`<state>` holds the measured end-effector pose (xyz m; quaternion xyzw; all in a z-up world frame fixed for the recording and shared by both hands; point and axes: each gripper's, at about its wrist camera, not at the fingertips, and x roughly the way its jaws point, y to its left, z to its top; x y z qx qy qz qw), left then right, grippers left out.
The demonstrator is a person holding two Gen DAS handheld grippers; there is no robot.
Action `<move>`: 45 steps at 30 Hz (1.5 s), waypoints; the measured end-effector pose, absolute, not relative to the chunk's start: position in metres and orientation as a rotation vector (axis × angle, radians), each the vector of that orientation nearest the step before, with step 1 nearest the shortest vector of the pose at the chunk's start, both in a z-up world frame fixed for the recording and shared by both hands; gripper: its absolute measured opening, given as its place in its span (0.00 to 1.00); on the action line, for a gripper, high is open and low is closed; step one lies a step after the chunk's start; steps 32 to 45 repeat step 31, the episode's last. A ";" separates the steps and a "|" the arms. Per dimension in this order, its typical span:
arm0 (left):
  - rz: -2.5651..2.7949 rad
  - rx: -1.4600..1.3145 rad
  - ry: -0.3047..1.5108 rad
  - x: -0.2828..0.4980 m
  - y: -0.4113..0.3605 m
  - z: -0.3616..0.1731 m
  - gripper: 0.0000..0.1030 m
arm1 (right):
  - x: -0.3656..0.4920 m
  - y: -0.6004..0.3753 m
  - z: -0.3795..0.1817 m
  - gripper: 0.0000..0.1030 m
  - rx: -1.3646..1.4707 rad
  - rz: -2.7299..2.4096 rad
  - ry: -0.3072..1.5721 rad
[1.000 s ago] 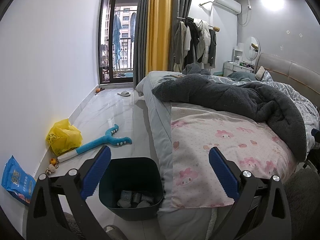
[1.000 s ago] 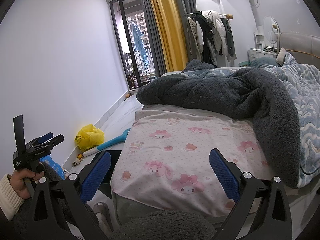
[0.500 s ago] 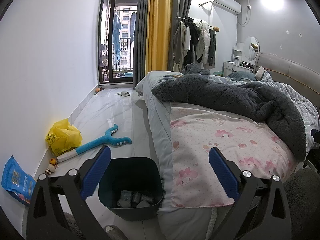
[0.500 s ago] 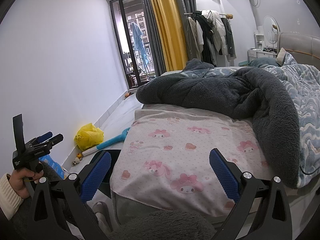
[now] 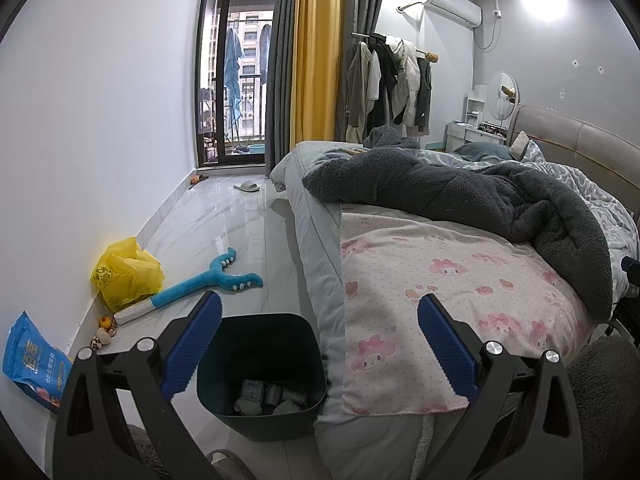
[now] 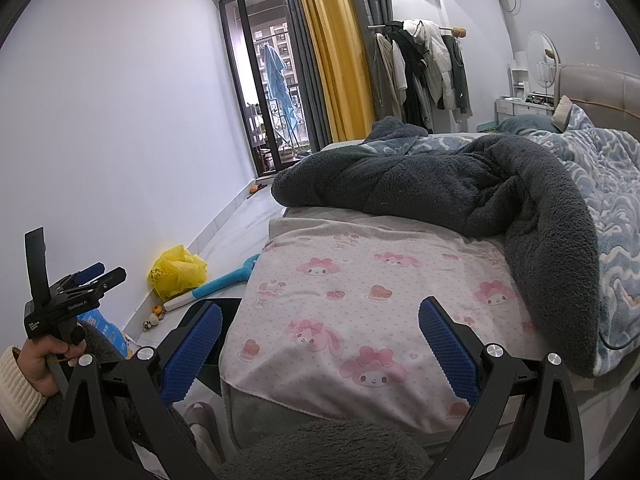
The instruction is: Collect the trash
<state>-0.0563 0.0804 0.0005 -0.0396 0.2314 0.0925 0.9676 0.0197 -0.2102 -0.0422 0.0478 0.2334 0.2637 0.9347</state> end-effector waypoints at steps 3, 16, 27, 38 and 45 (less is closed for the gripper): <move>0.188 -0.081 0.467 -0.056 0.080 0.001 0.97 | 0.020 -0.210 -0.042 0.97 0.099 0.540 0.477; 0.186 -0.080 0.469 -0.056 0.080 0.000 0.97 | 0.021 -0.211 -0.042 0.97 0.097 0.540 0.478; 0.176 -0.075 0.471 -0.057 0.081 -0.005 0.97 | 0.021 -0.211 -0.041 0.97 0.096 0.540 0.478; 0.181 -0.075 0.472 -0.057 0.084 -0.003 0.97 | 0.021 -0.211 -0.041 0.97 0.097 0.541 0.478; 0.181 -0.075 0.472 -0.057 0.084 -0.003 0.97 | 0.021 -0.211 -0.041 0.97 0.097 0.541 0.478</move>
